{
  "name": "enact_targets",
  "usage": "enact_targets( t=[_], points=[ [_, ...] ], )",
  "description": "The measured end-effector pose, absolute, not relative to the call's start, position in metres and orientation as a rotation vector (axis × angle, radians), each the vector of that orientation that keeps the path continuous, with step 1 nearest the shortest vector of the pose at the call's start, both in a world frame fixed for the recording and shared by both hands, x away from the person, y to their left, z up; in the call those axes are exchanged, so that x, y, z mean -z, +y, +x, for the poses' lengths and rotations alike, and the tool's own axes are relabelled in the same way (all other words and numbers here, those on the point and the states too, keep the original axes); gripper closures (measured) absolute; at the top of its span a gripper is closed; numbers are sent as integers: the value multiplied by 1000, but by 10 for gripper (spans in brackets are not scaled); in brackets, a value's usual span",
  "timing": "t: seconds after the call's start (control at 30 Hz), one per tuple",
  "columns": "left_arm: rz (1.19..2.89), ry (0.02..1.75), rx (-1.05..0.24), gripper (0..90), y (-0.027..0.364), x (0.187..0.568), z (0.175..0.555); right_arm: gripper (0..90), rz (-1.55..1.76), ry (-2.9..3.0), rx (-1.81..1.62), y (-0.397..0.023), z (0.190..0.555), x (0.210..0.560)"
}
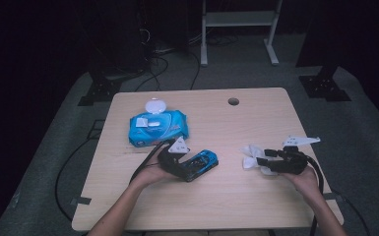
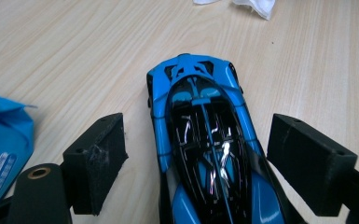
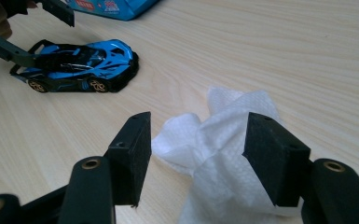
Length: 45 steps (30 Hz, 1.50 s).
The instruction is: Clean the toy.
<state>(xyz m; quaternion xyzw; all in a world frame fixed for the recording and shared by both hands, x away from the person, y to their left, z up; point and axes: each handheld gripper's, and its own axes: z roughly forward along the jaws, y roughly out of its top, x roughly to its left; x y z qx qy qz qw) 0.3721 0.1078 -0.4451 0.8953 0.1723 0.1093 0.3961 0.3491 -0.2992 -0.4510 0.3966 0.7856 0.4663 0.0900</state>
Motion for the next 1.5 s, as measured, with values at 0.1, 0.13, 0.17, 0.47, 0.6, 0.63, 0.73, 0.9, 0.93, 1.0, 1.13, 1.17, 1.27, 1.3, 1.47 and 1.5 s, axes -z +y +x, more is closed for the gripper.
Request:
enact_targets(
  t=[0.1,0.13,0.17,0.47,0.6,0.63,0.73,0.9,0.93,1.0,1.13,1.17,1.27,1.3,1.47,1.5],
  points=[
    [2269,446,-283,179,113,445,370,386,1175,2333,-1395,-299,347,449],
    [2265,451,-288,180,115,445,370,382,1171,2333,-1396,-299,347,449],
    [2262,458,-288,179,117,445,370,378,1170,2331,-1396,-300,346,448],
    [2247,510,-298,171,135,445,367,352,1174,2335,-1389,-303,343,447],
    [2246,523,-305,160,141,445,364,347,1178,2335,-1382,-305,341,448],
    [2243,530,-306,159,142,444,363,346,1173,2334,-1378,-305,340,448],
    [2237,536,-309,158,146,444,361,340,1176,2332,-1378,-307,338,448],
    [2236,548,-318,142,153,444,359,335,1179,2328,-1380,-310,336,448],
    [2234,551,-320,140,154,443,359,335,1178,2326,-1381,-310,335,448],
    [2230,560,-325,128,156,443,359,334,1180,2325,-1382,-310,335,448],
    [2224,576,-332,117,162,442,357,331,1182,2323,-1382,-312,333,448],
    [2228,575,-338,117,163,442,357,330,1182,2322,-1383,-312,333,448],
    [2232,579,-348,116,168,443,355,330,1183,2319,-1383,-313,332,448],
    [2229,584,-351,116,170,443,354,330,1183,2318,-1383,-313,332,448],
    [2217,609,-362,112,180,445,351,329,1182,2319,-1381,-314,330,448],
    [2212,616,-364,112,182,445,350,327,1181,2321,-1378,-314,330,448]
  ],
)
